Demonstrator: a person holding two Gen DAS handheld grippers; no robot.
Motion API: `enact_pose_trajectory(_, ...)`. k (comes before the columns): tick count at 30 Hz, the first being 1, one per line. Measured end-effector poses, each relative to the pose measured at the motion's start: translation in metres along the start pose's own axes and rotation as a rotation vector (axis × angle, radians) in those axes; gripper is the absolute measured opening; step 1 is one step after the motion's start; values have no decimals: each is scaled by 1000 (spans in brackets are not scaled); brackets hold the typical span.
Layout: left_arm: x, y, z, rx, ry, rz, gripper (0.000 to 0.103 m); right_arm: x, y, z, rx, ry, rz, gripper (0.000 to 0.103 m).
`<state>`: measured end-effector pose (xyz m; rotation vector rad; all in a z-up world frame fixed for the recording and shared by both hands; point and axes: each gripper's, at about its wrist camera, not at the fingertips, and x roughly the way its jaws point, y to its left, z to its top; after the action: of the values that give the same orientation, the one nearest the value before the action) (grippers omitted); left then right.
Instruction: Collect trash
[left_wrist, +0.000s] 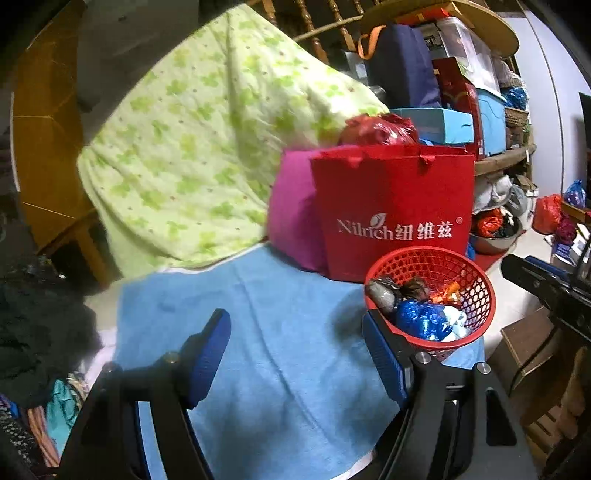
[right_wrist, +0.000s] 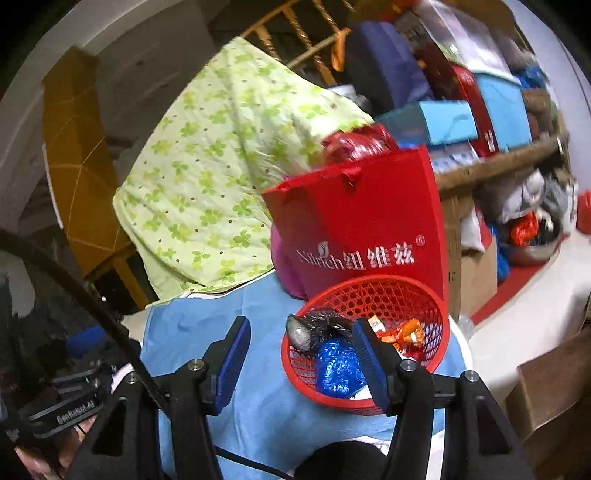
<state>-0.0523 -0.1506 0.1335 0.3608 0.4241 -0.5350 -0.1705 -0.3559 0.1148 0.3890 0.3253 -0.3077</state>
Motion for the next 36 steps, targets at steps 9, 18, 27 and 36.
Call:
enact_pose_trajectory(9, -34, 14, -10, -34, -9, 68, 75, -37, 25, -10, -91, -32, -45, 63)
enact_pose_trajectory(18, -51, 25, -20, -61, 8, 133, 76, -53, 37, -13, -134, -28, -68, 63)
enact_pose_trajectory(27, -67, 29, -22, -66, -7, 173, 76, -60, 43, -14, -143, -36, -63, 64)
enact_pose_trajectory(36, -75, 29, -18, -77, -18, 189, 76, -64, 41, -14, -147, -47, -73, 67)
